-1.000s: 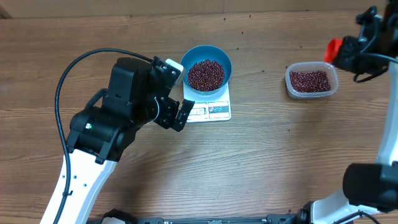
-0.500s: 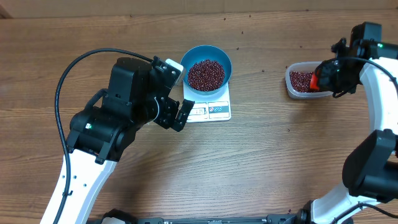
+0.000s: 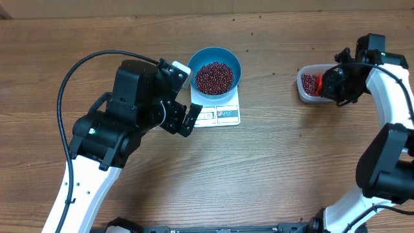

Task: Scoop item into bowl and weigh 150g on scale
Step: 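Dip the red scoop into the bean tub with the right gripper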

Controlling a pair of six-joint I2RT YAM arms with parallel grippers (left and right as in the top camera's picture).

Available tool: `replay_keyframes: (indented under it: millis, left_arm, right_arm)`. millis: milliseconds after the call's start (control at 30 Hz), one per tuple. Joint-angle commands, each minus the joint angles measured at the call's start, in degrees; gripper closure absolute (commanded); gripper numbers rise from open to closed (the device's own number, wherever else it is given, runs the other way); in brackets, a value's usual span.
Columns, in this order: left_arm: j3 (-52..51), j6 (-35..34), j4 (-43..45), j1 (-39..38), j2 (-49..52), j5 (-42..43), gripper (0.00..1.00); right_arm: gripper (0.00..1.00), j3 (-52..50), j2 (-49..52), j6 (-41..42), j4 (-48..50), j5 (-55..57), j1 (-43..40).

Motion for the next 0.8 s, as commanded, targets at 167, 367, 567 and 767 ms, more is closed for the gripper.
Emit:
replay_keyframes:
  millis: [167,367,567,767]
  left_arm:
    - [1.03,-0.31,0.02,0.31,0.2,-0.37,0.0]
    - [1.03,-0.31,0.02,0.31,0.2,-0.37,0.0]
    - [1.03,-0.31,0.0,0.31,0.2,-0.37,0.0]
    - [1.03,-0.31,0.02,0.31,0.2,-0.37,0.0]
  right_arm:
    - [0.96,-1.03,1.73,-0.37,-0.81,-8.92,-0.17]
    - [0.96,-1.03,1.73,-0.37,-0.83,-10.21,-0.48]
    - [0.96,-1.03,1.73,-0.37,-0.5,-13.55,-3.34]
    - [0.96,-1.03,1.73,-0.37,-0.46,-16.83,-7.76]
